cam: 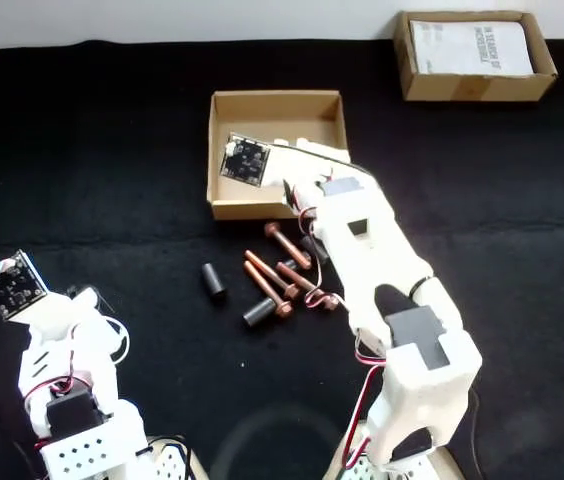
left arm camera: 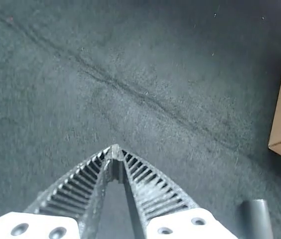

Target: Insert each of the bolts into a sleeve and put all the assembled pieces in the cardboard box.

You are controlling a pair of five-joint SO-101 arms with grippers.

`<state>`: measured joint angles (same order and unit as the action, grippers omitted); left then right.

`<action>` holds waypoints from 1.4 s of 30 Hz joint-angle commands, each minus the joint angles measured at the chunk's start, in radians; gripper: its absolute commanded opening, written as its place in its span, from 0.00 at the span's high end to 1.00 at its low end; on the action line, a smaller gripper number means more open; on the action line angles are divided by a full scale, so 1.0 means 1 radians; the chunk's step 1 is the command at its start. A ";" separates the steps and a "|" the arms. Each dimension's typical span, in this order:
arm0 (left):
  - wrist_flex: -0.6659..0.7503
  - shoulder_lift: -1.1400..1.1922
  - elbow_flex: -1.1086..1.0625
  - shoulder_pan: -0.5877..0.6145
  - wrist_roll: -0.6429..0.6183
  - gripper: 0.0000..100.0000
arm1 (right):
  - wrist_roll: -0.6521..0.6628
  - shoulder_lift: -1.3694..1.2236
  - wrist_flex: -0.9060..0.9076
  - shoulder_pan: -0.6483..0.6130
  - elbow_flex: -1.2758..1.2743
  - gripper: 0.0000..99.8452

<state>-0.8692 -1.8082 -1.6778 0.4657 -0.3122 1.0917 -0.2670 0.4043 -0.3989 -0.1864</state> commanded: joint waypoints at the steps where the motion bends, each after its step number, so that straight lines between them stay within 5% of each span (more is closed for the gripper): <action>1: 0.023 -0.007 -0.016 0.008 0.000 0.99 | 0.015 0.010 -0.021 0.013 0.038 0.94; 5: 0.021 -0.007 -0.016 0.008 0.000 0.99 | 0.014 0.013 -0.021 0.013 -0.007 0.81; 8: 0.020 -0.007 -0.016 0.005 0.000 0.99 | -0.014 0.022 -0.021 0.007 -0.005 0.81; 13: -0.023 -0.007 -0.016 -0.004 0.000 0.99 | -0.307 0.105 0.030 -0.025 0.002 0.88; 28: -0.043 -0.007 -0.016 -0.062 0.000 0.99 | -1.223 0.398 0.688 -0.315 0.004 0.88; 42: -0.043 -0.005 -0.016 -0.059 0.000 0.99 | -1.324 0.036 0.805 -0.429 0.260 0.88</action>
<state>-0.9091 -1.8082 -1.6778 0.4212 -0.3122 -0.2263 -0.1703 1.1792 -0.8132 -0.0453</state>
